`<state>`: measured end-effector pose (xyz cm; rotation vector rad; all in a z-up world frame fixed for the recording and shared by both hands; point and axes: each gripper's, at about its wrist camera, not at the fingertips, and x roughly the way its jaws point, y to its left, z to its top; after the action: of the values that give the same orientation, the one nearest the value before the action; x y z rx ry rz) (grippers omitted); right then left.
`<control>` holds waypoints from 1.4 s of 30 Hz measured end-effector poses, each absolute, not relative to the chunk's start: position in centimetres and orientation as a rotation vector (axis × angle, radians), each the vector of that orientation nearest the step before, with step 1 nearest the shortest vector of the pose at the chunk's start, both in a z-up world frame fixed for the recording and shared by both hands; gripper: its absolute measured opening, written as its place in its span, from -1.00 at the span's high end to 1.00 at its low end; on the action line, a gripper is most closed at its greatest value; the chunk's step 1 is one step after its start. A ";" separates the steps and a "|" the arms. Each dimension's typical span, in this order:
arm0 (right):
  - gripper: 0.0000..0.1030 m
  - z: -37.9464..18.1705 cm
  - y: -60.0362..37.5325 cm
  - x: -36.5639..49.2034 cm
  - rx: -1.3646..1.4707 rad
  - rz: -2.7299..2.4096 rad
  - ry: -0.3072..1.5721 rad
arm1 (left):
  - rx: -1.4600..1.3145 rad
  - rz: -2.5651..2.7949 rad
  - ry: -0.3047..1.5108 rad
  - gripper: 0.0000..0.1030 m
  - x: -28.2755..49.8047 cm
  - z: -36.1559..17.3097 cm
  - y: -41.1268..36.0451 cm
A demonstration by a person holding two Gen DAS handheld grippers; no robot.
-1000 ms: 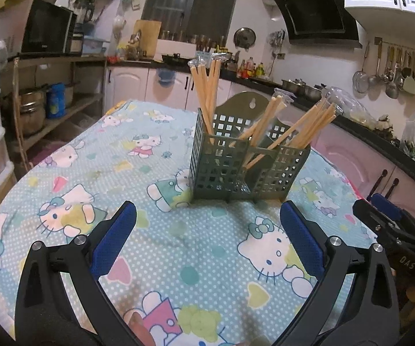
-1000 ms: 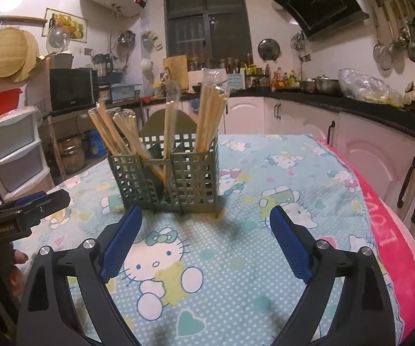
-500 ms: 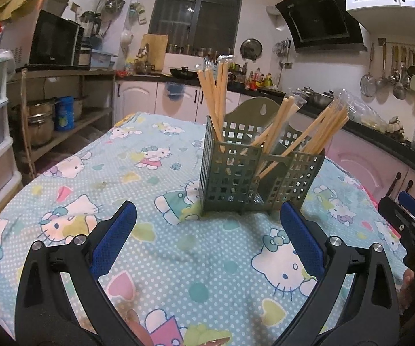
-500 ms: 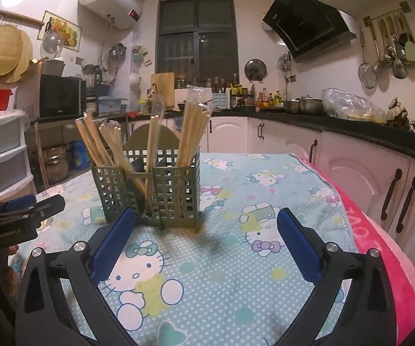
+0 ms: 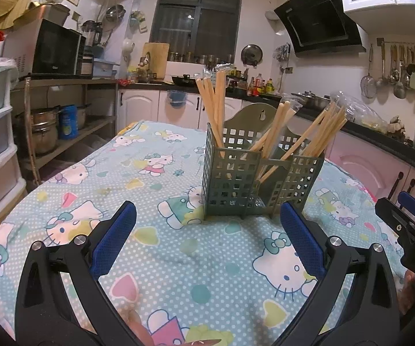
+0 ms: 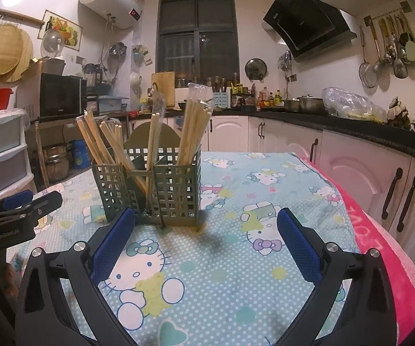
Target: Organize utensils
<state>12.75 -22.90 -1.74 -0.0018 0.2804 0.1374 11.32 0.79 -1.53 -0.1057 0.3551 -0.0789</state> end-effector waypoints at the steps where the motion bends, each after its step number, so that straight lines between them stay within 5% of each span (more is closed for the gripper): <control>1: -0.87 -1.8 -22.9 12.7 -0.002 0.138 0.280 | -0.106 -0.079 0.353 -0.78 11.3 -1.5 0.8; 42: -0.87 -1.9 -22.5 12.9 -0.005 0.143 0.290 | -0.112 -0.058 0.362 -0.78 11.2 -1.6 1.1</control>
<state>12.87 -22.50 -1.85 -0.0050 0.2896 0.1435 11.19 1.10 -1.57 -0.1122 0.3624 -0.0582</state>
